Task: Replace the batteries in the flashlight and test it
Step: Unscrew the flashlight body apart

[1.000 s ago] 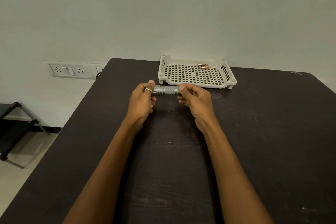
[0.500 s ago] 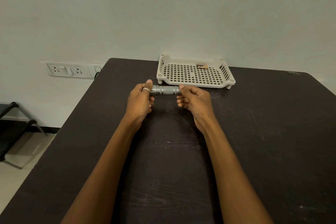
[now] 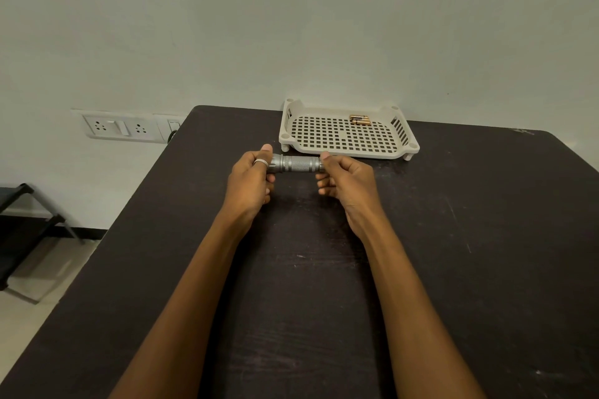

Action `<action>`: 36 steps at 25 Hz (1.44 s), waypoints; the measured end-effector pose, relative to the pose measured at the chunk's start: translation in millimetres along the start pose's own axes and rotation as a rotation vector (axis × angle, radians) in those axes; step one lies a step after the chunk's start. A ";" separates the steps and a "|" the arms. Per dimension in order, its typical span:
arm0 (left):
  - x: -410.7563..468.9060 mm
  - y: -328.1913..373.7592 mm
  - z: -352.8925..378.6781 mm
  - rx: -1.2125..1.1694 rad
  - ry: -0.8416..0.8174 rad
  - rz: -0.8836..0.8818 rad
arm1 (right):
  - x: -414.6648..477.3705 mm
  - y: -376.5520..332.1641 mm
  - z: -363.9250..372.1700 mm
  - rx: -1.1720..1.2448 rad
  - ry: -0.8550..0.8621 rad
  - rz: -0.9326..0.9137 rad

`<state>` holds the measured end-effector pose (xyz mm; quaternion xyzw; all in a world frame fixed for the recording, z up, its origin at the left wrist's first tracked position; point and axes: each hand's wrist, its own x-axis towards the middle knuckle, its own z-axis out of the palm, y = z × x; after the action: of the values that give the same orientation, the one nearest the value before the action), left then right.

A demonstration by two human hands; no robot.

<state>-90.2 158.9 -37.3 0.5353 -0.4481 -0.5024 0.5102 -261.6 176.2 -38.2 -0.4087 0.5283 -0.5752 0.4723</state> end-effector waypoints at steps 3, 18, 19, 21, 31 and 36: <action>0.6 -0.1 -0.4 -0.006 0.006 -0.010 | 0.2 -1.1 -4.0 0.055 -0.053 -0.014; 0.9 -0.1 -0.4 -0.001 0.010 0.001 | 0.9 -1.9 -3.9 0.080 -0.054 -0.017; 1.0 0.3 -0.3 0.003 0.005 0.003 | 0.8 -1.3 -2.6 0.069 -0.035 -0.008; 1.1 0.5 -0.5 0.003 0.000 0.000 | 1.6 0.8 -0.3 0.010 0.000 0.010; 0.8 0.5 -0.8 0.013 -0.003 -0.003 | 1.2 -1.2 -2.9 0.052 -0.030 -0.023; -0.8 1.1 -0.5 0.032 -0.007 0.007 | 0.1 -0.5 0.9 -0.012 0.013 -0.006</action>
<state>-89.8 159.6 -36.1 0.5398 -0.4599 -0.4953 0.5018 -260.9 175.9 -37.6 -0.4091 0.5337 -0.5761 0.4646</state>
